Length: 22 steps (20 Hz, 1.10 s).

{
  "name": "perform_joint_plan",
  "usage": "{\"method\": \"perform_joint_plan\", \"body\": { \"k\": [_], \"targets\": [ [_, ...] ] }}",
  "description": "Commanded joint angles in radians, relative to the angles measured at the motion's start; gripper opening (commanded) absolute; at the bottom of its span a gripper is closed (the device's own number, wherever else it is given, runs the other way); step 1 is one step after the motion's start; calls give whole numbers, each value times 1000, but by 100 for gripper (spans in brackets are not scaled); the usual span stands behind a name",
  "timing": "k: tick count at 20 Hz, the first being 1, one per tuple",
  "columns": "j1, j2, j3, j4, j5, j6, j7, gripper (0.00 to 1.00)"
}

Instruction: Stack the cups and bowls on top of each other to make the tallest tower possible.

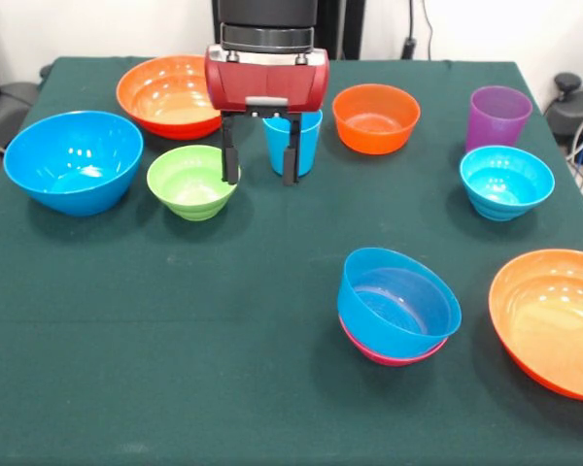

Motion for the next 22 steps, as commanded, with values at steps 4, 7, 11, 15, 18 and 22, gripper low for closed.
{"method": "perform_joint_plan", "body": {
  "k": [4,7,11,15,18,22],
  "targets": [
    [5,41,81,33,-78,79,-102,100],
    [-11,46,95,35,-80,70,-107,100],
    [-17,51,95,33,-88,70,-113,100],
    [-35,50,111,40,-95,75,-135,100],
    [-37,46,110,35,-103,94,-152,100],
    [-38,53,101,34,-125,82,-152,100]
  ]
}}
